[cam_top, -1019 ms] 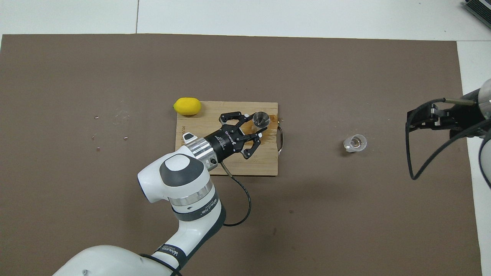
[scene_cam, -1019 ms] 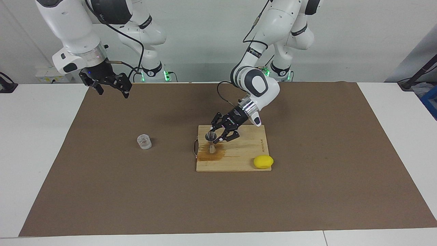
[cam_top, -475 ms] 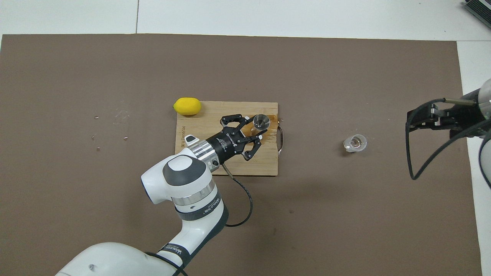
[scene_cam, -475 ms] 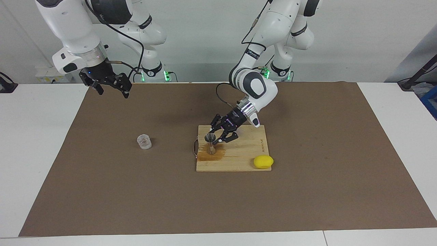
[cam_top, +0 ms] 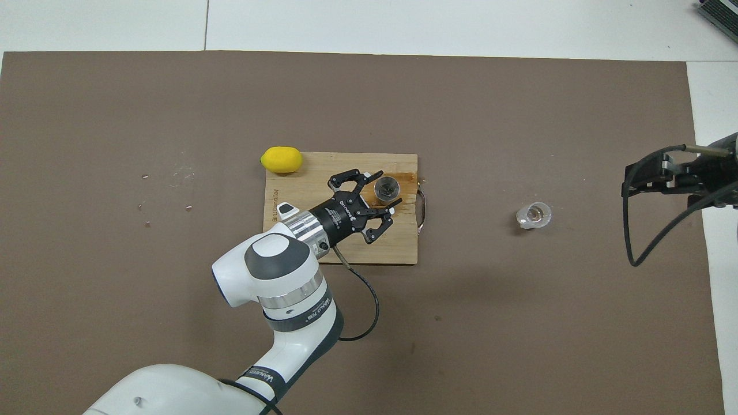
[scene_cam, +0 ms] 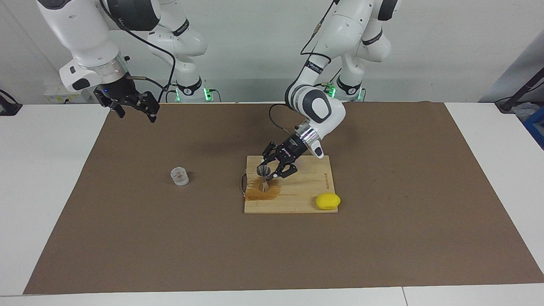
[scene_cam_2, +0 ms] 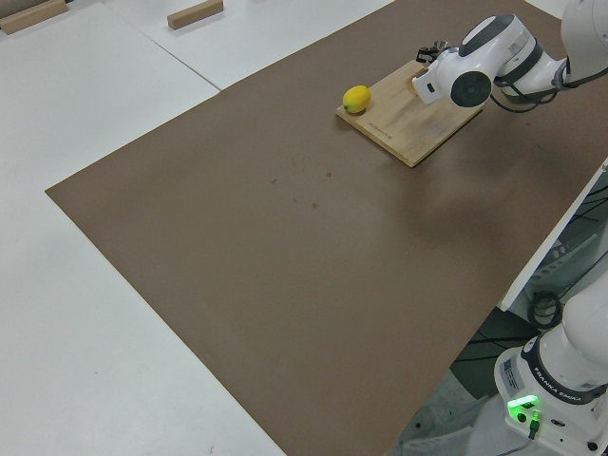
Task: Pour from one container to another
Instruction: 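Lower the metal cup onto the cutting board and open the left gripper, then withdraw the left gripper while the right gripper opens toward the glass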
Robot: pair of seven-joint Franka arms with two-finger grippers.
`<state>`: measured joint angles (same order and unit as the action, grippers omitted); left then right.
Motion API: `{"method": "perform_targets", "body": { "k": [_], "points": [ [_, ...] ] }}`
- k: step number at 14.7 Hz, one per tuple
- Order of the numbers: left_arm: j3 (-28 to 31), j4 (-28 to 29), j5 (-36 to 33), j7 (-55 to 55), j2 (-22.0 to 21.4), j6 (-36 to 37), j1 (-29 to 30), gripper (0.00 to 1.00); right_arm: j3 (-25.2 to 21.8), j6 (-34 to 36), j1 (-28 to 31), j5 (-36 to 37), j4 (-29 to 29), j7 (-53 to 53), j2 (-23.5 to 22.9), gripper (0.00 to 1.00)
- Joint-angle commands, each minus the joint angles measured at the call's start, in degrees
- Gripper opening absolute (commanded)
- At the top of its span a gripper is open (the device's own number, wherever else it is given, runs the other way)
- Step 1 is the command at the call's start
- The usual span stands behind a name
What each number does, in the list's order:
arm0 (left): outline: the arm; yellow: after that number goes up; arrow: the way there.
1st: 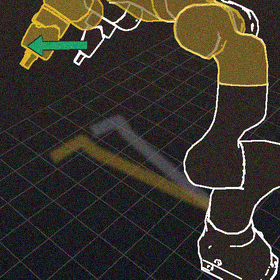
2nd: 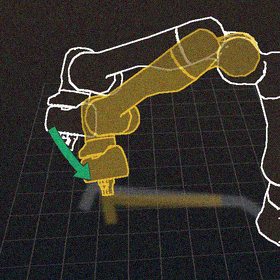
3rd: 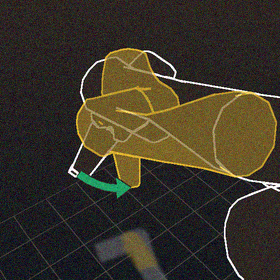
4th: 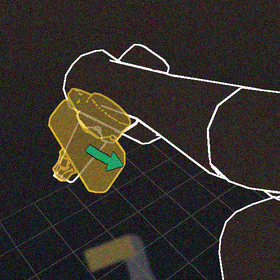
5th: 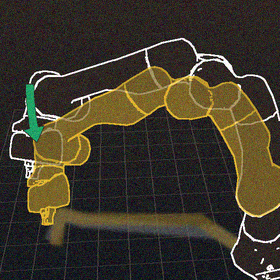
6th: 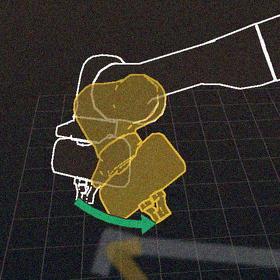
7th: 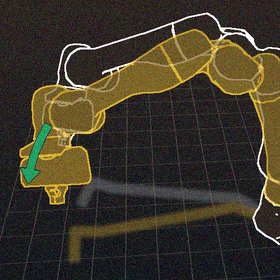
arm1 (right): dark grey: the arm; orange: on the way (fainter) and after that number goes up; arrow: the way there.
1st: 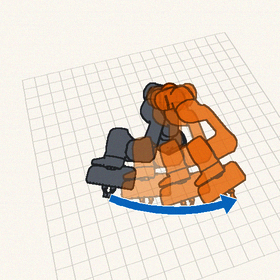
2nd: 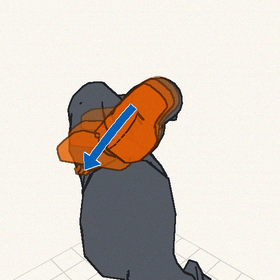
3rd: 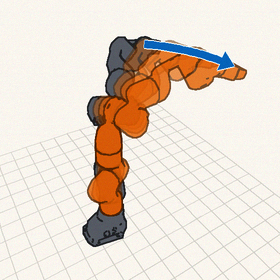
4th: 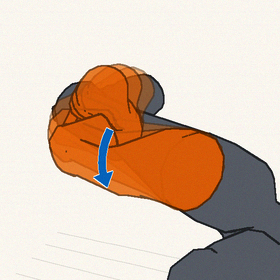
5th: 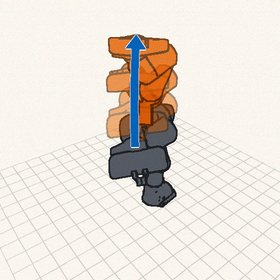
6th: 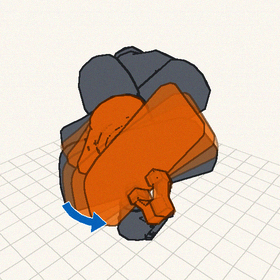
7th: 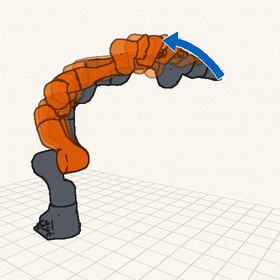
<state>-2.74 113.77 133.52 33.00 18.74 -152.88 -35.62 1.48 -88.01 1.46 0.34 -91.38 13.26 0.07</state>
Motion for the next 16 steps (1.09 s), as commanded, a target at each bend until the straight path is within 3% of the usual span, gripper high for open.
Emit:
{"method": "perform_targets", "body": {
  "k": [1, 9, 16],
  "points": [
    [0.81, -0.04, 1.13, -1.53, -0.19, -0.57, -0.95, 1.0, 0.19, -1.45, 0.91, 0.28, -1.52, -0.6, 1.16, 1.0],
    [0.63, 1.63, -1.33, -2.24, -6.51, -4.97, -2.53, 1.0, 0.19, -4.54, 2.05, -0.08, -1.69, 19.32, -0.33, 0.99],
    [0.98, 1.02, -20.53, -1.54, -7.4, 1.87, 0.81, 1.0, 0.19, -9.09, 4.95, -4.11, -2.83, 38.48, -3.84, 0.99]
  ]
}}
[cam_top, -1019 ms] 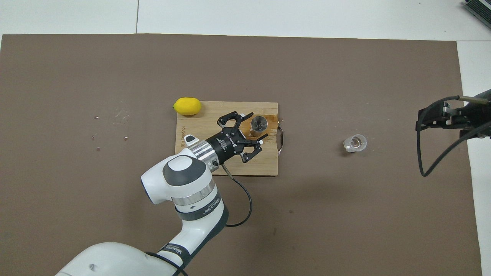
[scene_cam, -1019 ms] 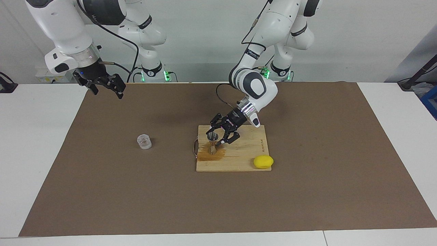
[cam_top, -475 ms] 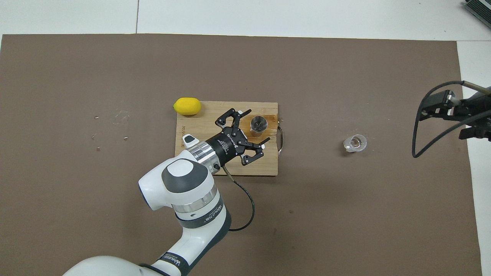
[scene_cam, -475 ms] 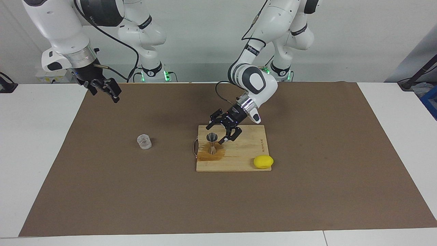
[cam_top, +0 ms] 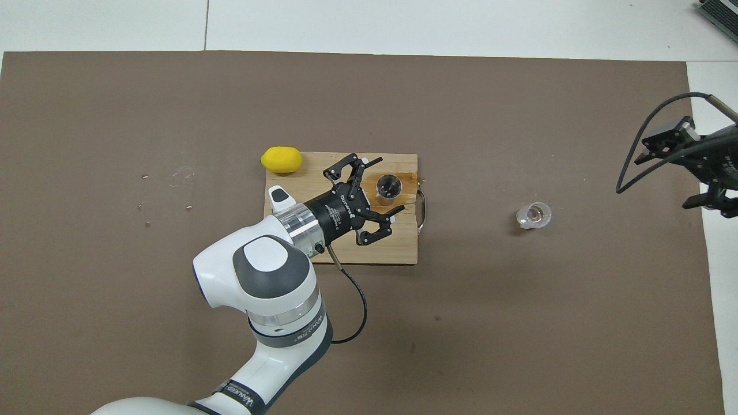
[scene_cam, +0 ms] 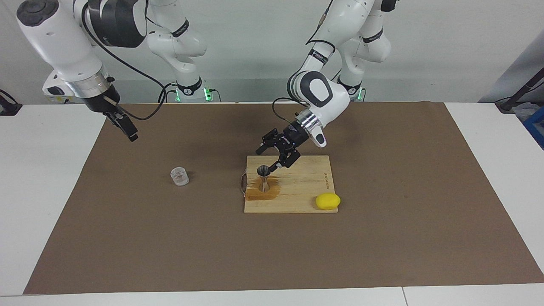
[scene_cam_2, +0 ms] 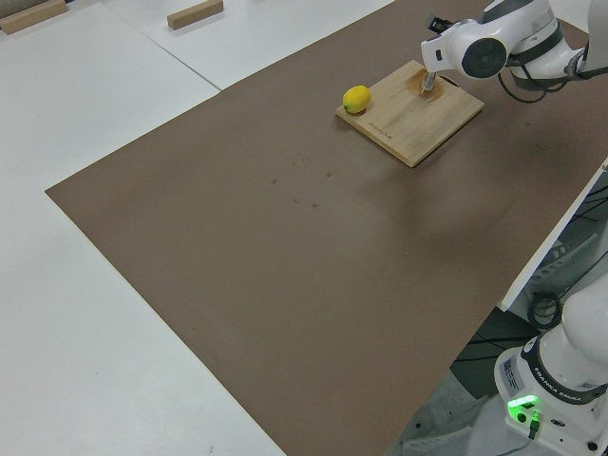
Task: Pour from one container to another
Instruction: 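Withdraw the left gripper while the right gripper opens toward the glass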
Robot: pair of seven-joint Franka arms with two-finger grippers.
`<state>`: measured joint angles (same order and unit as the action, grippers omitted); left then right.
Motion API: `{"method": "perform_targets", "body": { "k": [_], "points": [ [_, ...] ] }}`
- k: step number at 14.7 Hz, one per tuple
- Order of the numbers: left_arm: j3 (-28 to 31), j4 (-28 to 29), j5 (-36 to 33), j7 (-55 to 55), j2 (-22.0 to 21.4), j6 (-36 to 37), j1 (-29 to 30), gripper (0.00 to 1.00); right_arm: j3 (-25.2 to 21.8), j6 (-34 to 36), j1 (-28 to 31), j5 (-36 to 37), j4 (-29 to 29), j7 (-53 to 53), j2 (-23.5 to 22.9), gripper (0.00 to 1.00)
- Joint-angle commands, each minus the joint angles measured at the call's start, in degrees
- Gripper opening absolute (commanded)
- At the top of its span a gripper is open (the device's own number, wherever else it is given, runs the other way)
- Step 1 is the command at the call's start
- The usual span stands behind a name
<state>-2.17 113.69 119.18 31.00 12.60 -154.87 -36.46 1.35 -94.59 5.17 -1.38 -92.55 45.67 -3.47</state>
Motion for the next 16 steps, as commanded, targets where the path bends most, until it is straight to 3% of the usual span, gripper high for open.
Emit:
{"method": "perform_targets", "body": {
  "k": [1, 6, 10, 13, 16],
  "points": [
    [0.5, 0.92, -10.67, 1.51, -1.26, 5.09, 2.7, 1.0, 0.32, -3.83, 1.33, -2.92, -2.63, 7.75, -0.49, 0.99],
    [0.68, -0.22, -35.18, 6.62, -2.31, 16.23, 7.62, 1.0, 0.32, -6.82, 4.05, -9.5, -3.52, 13.47, -6.72, 0.99],
    [0.68, -0.93, -55.58, 6.53, -5.12, 22.31, 10.0, 1.0, 0.32, -14.63, 4.76, -16.0, -10.18, 16.46, -8.57, 1.0],
    [0.68, -1.89, -71.57, 6.62, -8.28, 32.49, 13.78, 1.0, 0.32, -20.78, 5.02, -21.18, -16.95, 16.38, -9.18, 1.0],
    [0.68, -3.39, -85.9, 5.83, -11.44, 41.55, 16.59, 1.0, 0.32, -25.28, 5.2, -25.59, -19.42, 16.38, -10.5, 1.0]
  ]
}}
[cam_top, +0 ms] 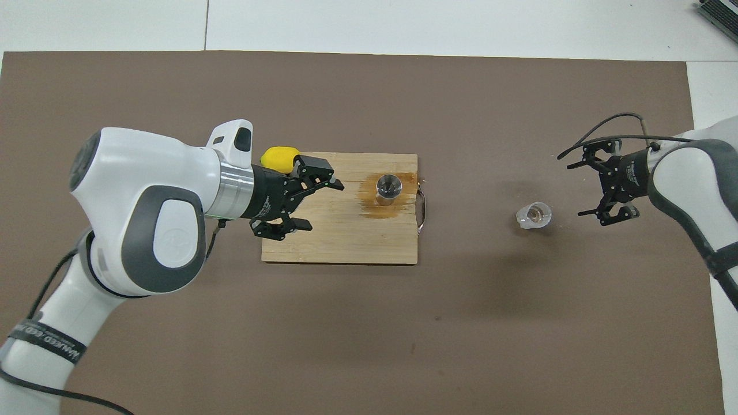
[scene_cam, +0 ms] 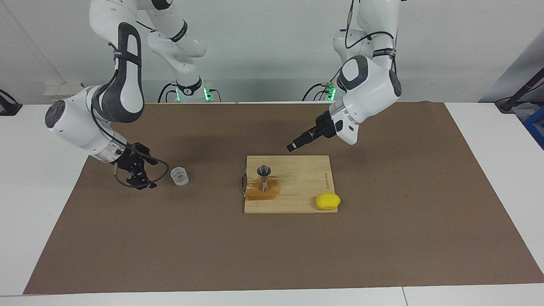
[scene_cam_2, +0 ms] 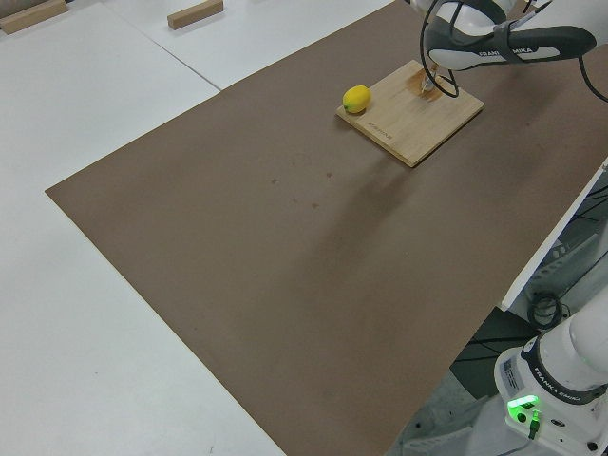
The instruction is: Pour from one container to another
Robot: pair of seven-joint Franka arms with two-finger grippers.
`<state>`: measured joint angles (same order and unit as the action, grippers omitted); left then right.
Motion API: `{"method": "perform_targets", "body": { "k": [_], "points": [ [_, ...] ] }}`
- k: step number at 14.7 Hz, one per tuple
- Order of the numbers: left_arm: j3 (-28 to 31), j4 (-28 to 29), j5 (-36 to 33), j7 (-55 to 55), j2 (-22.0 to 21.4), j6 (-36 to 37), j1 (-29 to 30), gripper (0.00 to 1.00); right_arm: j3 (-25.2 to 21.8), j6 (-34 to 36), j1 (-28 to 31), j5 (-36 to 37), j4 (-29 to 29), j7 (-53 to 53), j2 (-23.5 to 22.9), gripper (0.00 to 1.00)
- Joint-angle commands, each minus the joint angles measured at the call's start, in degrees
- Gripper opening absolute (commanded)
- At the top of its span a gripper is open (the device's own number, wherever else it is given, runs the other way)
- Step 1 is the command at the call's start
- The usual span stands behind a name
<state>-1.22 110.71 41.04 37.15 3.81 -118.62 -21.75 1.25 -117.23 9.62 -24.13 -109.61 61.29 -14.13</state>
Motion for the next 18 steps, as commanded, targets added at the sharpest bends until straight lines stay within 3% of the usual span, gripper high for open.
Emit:
{"method": "perform_targets", "body": {
  "k": [1, 5, 8, 11, 13, 18],
  "points": [
    [-0.27, -0.32, -12.51, -0.85, -4.06, 6.46, 2.93, 1.0, 0.42, -3.35, 0.75, -3.55, -2.62, 0.67, -0.54, 1.0],
    [-0.27, -0.59, -26.78, -8.46, -6.44, 9.19, 8.19, 1.0, 0.42, -4.51, 1.1, -7.95, -3.41, -1.69, -3.18, 1.0],
    [0.34, -0.67, -28.11, -24.71, -7.59, 11.83, 16.54, 1.0, 0.51, -4.77, 1.45, -9.34, -4.64, -3.1, -3.27, 1.0],
    [0.52, -0.59, -33.55, -32.21, -7.94, 12.36, 19.98, 1.0, 0.42, -4.85, 3.29, -15.67, -7.89, -13.54, -3.36, 1.0],
    [0.52, -1.55, -36.01, -38.09, -7.86, 13.59, 22.61, 1.0, 0.42, -4.85, 3.3, -17.34, -7.98, -13.92, -3.62, 1.0],
    [-0.18, -10.59, -41.47, -42.16, -6.54, 21.13, 23.41, 1.0, 0.42, -4.76, 3.3, -21.21, -9.65, -16.03, -4.24, 1.0]
  ]
}}
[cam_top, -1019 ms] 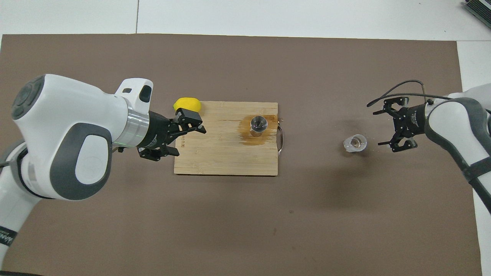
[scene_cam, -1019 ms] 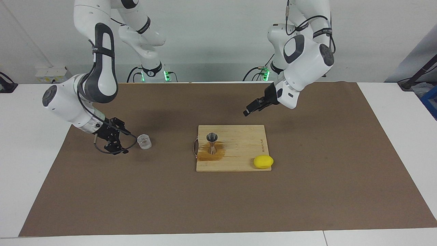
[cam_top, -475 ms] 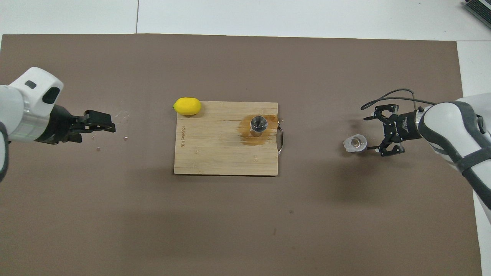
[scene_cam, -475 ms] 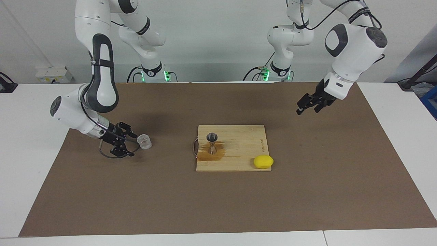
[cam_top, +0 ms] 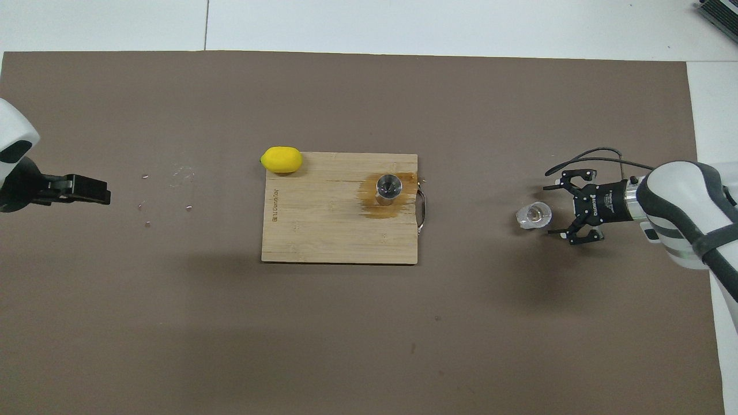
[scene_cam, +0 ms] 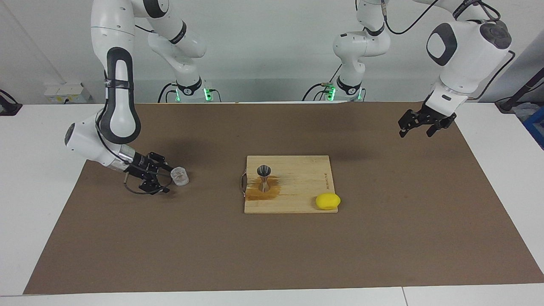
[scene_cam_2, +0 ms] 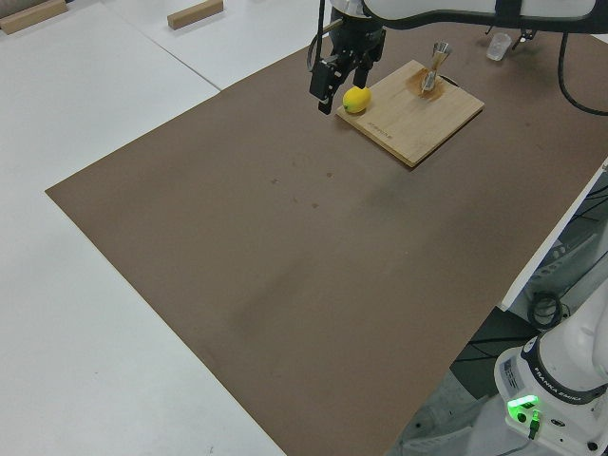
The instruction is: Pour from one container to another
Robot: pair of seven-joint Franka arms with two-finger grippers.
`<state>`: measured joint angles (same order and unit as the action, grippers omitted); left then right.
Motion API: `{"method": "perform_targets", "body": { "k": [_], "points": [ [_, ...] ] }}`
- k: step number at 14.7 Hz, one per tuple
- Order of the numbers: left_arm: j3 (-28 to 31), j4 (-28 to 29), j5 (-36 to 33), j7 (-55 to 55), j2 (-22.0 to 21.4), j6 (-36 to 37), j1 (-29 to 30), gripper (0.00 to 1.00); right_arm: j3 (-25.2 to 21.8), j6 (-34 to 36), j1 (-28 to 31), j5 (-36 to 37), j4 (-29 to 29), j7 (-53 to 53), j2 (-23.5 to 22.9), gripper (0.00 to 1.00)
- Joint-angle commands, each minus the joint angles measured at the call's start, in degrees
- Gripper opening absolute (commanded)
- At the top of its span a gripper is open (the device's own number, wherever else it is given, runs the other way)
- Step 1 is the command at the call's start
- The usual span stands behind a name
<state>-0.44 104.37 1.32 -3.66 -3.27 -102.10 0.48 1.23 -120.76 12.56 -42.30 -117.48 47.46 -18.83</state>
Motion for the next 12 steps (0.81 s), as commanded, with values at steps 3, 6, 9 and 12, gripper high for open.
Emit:
{"method": "perform_targets", "body": {
  "k": [3, 6, 9, 12],
  "points": [
    [-5.08, -10.92, -1.58, -1.44, 3.26, 11.29, 3.29, 1.0, 0.44, -1.23, 0.1, -4.37, -2.67, -2.55, 0.72, 1.0],
    [-5.62, -9.89, -1.05, -0.91, 2.66, 11.05, 3.47, 1.0, 0.44, -1.23, -0.34, -6.21, -2.75, -2.55, 0.72, 1.0],
    [-5.53, -9.19, -1.05, -1.09, 2.22, 10.96, 3.39, 1.0, 0.44, -1.32, -0.69, -6.65, -2.84, -2.38, 0.81, 1.0],
    [-5.53, -8.57, -1.05, -1.44, 2.04, 9.55, 3.3, 1.0, 0.53, -1.32, -0.78, -6.65, -3.46, -2.03, 0.9, 1.0]
  ]
}}
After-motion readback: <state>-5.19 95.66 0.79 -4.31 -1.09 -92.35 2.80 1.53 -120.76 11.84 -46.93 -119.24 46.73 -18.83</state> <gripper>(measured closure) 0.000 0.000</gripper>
